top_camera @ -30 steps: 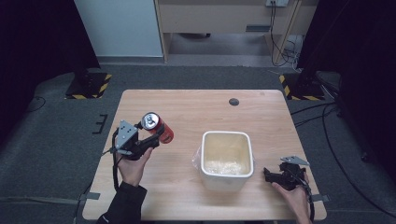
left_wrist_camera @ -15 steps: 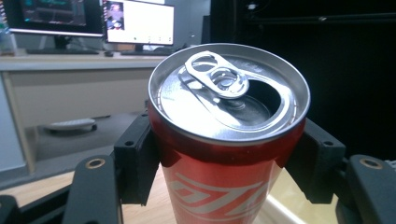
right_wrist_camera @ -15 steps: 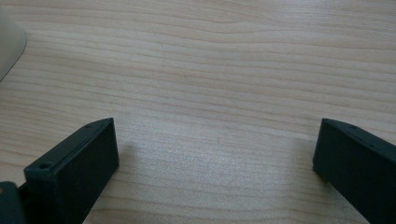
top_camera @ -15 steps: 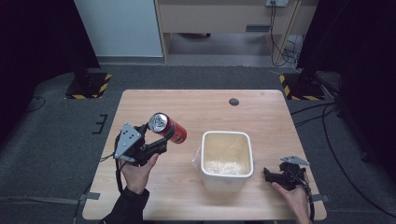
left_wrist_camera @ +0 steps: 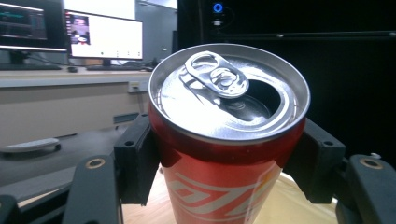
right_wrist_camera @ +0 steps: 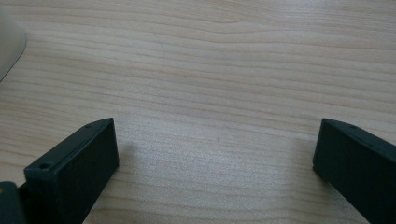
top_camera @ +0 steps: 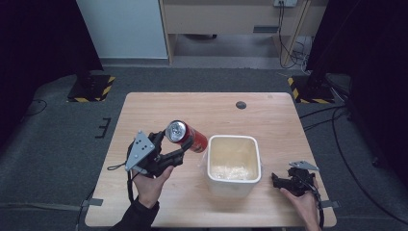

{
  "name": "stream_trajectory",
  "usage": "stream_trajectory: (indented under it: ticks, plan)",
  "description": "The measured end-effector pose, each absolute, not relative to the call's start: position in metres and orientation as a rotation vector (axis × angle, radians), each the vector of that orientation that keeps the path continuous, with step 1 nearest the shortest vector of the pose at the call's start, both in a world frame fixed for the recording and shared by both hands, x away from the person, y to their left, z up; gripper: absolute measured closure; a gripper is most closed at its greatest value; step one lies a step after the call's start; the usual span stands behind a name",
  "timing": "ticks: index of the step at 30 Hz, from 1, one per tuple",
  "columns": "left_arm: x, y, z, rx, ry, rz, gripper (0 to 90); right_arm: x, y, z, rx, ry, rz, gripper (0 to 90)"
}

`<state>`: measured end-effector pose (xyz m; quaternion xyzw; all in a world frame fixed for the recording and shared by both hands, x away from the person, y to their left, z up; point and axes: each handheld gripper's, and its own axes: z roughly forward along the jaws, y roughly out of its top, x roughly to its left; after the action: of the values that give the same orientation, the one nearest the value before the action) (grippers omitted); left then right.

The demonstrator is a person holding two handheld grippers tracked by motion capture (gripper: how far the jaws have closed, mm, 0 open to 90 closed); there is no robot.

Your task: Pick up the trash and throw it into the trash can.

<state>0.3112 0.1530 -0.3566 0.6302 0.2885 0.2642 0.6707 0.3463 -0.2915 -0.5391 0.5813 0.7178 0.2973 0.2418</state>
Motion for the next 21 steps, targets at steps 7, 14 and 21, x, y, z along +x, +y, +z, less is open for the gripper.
stream_trajectory:
  ticks: [7,14,21]
  plan:
    - [0.307,0.125,-0.357,1.451,0.586,0.550,33.2,0.346,-0.291,-0.539,1.591,1.962,0.813,0.4]
    - [0.309,0.105,-0.360,1.490,0.552,0.520,33.2,0.346,-0.291,-0.539,1.590,1.962,0.813,0.4]
    - [0.317,0.089,-0.375,1.569,0.560,0.479,33.2,0.346,-0.291,-0.539,1.590,1.961,0.813,0.4]
